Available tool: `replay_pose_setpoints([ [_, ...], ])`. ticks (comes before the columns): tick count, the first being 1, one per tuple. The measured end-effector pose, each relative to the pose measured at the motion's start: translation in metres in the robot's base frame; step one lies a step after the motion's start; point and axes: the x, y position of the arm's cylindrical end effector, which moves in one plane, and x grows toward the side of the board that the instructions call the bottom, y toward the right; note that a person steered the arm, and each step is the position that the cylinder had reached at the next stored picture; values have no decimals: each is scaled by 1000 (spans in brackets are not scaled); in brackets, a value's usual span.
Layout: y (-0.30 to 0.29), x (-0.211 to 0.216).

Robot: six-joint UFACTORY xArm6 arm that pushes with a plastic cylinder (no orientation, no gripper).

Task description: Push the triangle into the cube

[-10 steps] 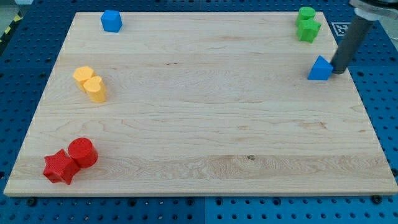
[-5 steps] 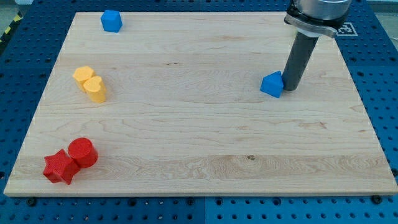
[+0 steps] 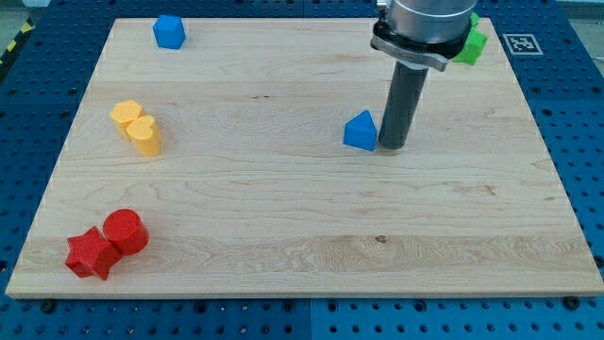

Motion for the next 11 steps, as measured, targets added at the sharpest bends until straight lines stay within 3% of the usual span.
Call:
replay_pose_setpoints([
  [4,-120,-2],
  [5,-145,-21],
  [10,-147,-61],
  [11,-147,-84],
])
